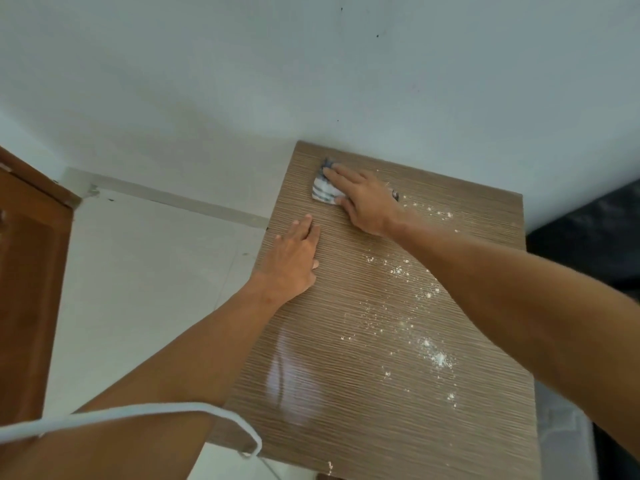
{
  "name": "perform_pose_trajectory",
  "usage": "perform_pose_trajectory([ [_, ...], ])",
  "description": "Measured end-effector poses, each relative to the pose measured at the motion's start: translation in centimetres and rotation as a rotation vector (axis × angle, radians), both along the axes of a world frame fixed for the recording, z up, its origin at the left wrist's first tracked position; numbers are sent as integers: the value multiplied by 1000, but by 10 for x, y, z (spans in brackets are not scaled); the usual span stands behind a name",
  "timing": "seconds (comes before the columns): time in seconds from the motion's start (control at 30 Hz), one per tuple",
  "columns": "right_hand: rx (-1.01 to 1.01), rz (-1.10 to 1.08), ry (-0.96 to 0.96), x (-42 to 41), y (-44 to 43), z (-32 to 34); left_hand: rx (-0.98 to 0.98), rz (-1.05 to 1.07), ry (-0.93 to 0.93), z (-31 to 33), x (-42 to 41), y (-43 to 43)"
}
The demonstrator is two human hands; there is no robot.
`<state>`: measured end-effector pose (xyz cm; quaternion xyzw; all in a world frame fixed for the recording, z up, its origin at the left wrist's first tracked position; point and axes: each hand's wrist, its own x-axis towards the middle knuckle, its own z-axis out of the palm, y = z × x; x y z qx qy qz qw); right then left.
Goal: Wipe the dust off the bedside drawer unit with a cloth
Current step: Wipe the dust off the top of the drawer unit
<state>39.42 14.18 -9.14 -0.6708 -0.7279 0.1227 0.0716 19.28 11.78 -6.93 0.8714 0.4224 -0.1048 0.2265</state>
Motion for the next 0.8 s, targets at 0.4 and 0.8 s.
perform_pose_trajectory([
  [0.4,19,-158,-1,43,-27,37,-22,4,5,2,0,-1],
  [0.8,-150,-83,-135,4,-75,4,-4,-23,3,-2,-2,2],
])
